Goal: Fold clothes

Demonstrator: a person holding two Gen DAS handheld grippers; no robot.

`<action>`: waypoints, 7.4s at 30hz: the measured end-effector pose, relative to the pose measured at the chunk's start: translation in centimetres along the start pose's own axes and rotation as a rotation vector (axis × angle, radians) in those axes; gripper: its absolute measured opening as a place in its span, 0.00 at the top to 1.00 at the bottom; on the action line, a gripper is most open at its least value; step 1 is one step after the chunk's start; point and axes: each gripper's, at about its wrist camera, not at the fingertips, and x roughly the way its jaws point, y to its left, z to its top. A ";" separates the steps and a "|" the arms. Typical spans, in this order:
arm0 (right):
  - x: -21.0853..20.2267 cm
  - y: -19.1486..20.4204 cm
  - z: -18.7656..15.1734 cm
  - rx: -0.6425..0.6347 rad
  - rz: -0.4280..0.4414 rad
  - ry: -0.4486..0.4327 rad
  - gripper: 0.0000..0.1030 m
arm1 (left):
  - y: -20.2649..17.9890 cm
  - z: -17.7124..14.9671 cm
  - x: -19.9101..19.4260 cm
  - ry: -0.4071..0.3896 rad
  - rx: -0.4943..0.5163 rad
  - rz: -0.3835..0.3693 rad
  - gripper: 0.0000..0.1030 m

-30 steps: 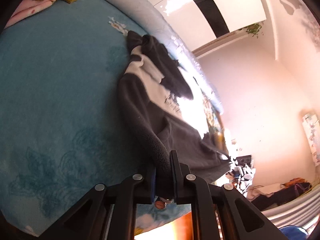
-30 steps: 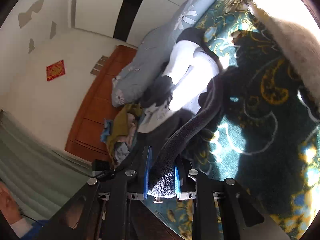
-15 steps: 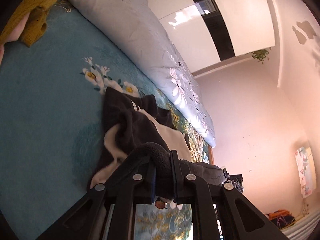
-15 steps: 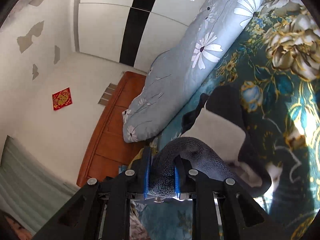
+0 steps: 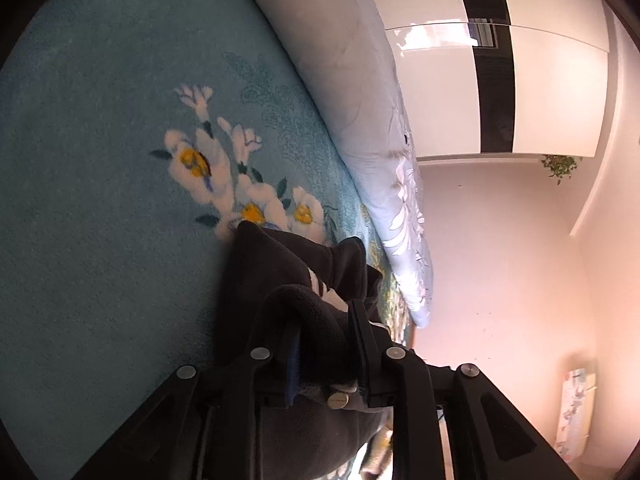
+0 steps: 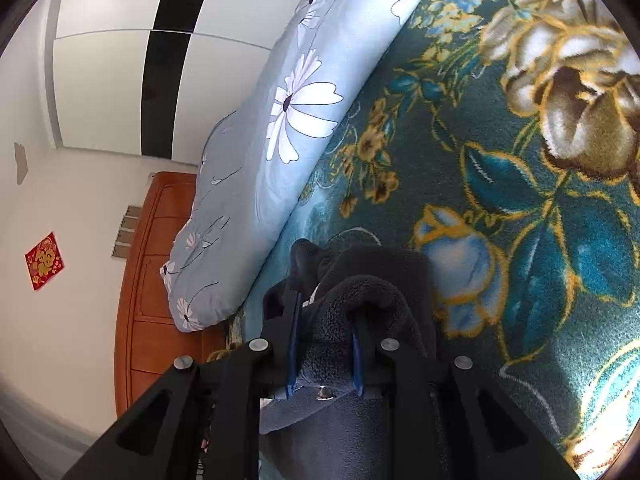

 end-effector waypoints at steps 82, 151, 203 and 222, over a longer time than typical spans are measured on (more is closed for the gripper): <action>-8.1 -0.4 -11.7 -0.217 -0.218 -0.182 0.27 | 0.8 -16.2 -4.5 -0.279 0.112 0.311 0.42; -13.6 -4.1 -25.1 -0.251 -0.028 -0.111 0.26 | 2.6 -21.8 -11.0 -0.108 0.413 0.393 0.28; -12.0 3.2 -24.1 -0.440 0.066 0.187 0.57 | -7.7 -28.0 -12.6 0.066 0.708 0.272 0.64; -29.6 4.1 -16.3 -0.530 0.108 -0.010 0.58 | -28.1 -33.1 3.7 0.166 1.007 0.150 0.64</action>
